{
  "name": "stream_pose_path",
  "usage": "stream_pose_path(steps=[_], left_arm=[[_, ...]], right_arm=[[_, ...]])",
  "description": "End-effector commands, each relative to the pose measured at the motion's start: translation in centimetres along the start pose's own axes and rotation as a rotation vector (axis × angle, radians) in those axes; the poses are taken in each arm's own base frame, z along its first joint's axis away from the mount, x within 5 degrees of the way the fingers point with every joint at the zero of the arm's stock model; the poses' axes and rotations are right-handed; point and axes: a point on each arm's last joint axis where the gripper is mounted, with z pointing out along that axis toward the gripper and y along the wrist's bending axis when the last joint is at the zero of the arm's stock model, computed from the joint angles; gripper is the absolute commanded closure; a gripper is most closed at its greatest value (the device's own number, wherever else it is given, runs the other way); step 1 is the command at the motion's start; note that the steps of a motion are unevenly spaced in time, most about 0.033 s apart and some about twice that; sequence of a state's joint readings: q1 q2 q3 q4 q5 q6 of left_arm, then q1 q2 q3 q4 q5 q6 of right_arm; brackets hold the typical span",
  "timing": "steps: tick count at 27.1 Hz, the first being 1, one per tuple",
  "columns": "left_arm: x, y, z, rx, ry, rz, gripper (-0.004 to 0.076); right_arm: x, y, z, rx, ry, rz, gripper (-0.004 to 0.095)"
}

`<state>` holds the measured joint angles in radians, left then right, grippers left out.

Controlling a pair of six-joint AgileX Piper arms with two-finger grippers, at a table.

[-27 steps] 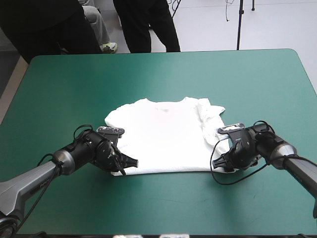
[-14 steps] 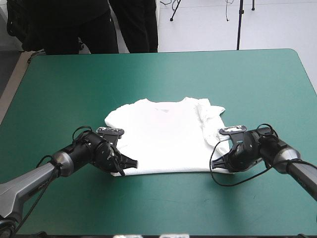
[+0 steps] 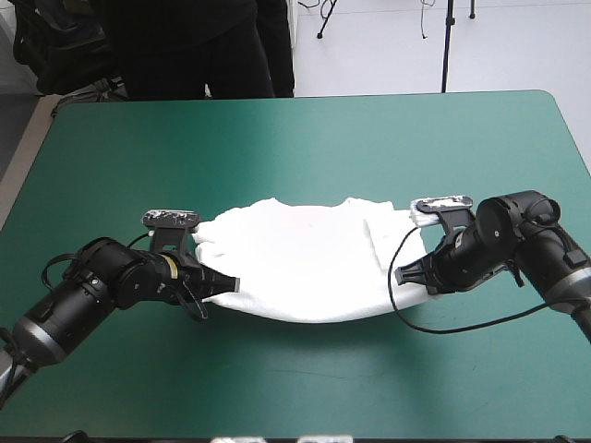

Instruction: Fold the cloth

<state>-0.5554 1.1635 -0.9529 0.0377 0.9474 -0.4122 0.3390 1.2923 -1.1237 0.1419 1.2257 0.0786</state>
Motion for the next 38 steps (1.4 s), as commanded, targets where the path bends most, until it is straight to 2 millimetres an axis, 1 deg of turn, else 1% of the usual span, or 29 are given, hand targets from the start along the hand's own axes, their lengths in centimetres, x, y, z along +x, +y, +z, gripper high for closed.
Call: stream_pose_path(steps=[1, 5, 11, 12, 13, 17, 23, 29, 34, 38], left_arm=[[-1.2, -0.4, -1.6, 0.035, -0.109, -0.02, 0.0733], [-2.3, 0.1, -1.9, -0.01, -0.231, -0.058, 0.0733], [-4.0, 0.2, -1.7, -0.035, -0.386, -0.052, 0.0733], [-4.6, 0.2, -1.4, -0.054, -0.422, -0.043, 0.0733], [-4.9, 0.2, -1.2, -0.054, -0.44, -0.045, 0.0733], [-6.1, -0.1, 0.4, -0.073, -0.49, -0.028, 0.0733], [-7.3, -0.3, 3.4, -0.113, -0.512, -0.004, 0.0733], [-8.1, 0.1, 6.8, -0.178, -0.49, -0.012, 0.0733], [-8.7, 1.9, 9.2, -0.18, -0.457, -0.087, 0.0733], [-9.0, 2.1, 10.1, -0.138, -0.455, -0.104, 0.0733]], right_arm=[[-0.6, 0.4, -2.4, -0.013, -0.096, -0.003, 0.0925], [-1.9, 0.1, -2.9, 0.024, -0.233, 0.018, 0.0925], [-3.6, -0.1, -3.4, 0.041, -0.422, 0.033, 0.0925], [-4.2, -0.1, -3.5, 0.041, -0.49, 0.037, 0.0925], [-4.6, -0.2, -3.5, 0.047, -0.52, 0.036, 0.0925], [-6.1, -0.4, -2.8, 0.066, -0.593, 0.037, 0.0925], [-8.5, -0.4, -0.5, 0.063, -0.62, 0.034, 0.0925], [-11.1, -0.6, 2.2, 0.082, -0.6, 0.017, 0.0925], [-12.3, -0.7, 4.4, 0.092, -0.554, 0.018, 0.0925], [-12.6, -1.0, 6.3, 0.103, -0.498, 0.014, 0.0925]])
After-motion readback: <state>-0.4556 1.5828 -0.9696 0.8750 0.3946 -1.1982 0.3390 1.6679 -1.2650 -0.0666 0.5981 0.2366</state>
